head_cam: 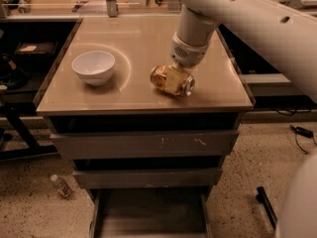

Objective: Place orange can into bottom drawer

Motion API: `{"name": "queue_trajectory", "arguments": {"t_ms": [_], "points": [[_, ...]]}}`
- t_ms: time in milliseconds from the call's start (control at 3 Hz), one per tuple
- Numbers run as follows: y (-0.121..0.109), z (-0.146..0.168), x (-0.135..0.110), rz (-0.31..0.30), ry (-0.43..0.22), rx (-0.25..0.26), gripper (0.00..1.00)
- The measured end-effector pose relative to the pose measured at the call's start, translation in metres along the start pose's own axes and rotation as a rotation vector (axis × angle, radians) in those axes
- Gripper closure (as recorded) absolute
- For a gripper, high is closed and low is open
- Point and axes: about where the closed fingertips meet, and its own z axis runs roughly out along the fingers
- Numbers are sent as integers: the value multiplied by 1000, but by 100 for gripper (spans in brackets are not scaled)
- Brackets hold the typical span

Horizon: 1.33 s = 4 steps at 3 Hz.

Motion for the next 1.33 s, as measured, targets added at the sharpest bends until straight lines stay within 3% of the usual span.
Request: {"name": "queue_trajectory", "arguments": {"t_ms": [667, 1000, 1333], "points": [[49, -9, 76, 60, 26, -59, 100], [82, -8, 108, 49, 48, -110, 100], [82, -8, 108, 49, 48, -110, 100]]}}
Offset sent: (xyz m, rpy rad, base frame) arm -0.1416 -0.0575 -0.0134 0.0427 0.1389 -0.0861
